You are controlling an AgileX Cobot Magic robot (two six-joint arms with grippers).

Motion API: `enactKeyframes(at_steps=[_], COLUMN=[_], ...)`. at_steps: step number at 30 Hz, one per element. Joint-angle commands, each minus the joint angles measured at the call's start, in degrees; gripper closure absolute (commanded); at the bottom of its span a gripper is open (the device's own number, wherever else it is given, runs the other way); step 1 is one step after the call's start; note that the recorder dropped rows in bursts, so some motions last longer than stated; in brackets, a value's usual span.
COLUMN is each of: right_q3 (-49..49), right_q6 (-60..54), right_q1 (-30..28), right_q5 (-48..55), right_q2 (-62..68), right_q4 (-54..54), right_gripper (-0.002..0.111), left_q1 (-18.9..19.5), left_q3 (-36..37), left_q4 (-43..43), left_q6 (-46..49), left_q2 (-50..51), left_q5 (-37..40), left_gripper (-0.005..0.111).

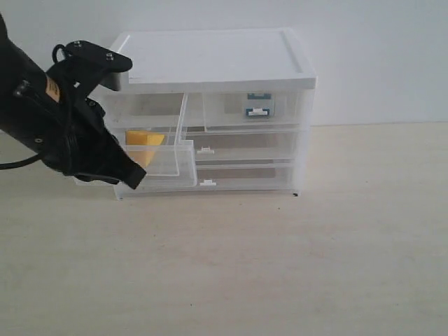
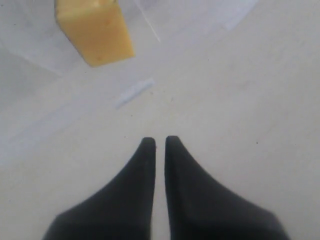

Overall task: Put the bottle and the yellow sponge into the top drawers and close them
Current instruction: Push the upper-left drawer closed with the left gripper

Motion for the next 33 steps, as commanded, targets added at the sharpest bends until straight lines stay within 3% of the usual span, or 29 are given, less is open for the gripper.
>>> enactKeyframes(at_steps=[1, 11, 24, 29, 33], right_q3=[0.0, 0.0, 0.0, 0.0, 0.0], right_q6=[-0.1, -0.1, -0.1, -0.1, -0.1], right_q1=[0.1, 0.1, 0.1, 0.1, 0.1], right_q5=[-0.3, -0.3, -0.3, -0.3, -0.3], right_q2=[-0.2, -0.2, -0.2, -0.2, -0.2], right_q4=[0.1, 0.1, 0.1, 0.1, 0.1], right_gripper=[0.108, 0.108, 0.108, 0.108, 0.108], left_q1=[-0.3, -0.3, -0.3, -0.3, -0.3], left_q3=[0.1, 0.1, -0.3, -0.3, -0.3], left_q4=[-0.7, 2.3, 6.7, 6.7, 6.3], left_q6=[0.3, 0.3, 0.2, 0.2, 0.2], left_q2=[3.3, 3.6, 5.5, 4.2, 1.5], left_q5=[-6.4, -20.5, -26.3, -24.5, -16.4], left_gripper=[0.103, 0.103, 0.103, 0.103, 0.103])
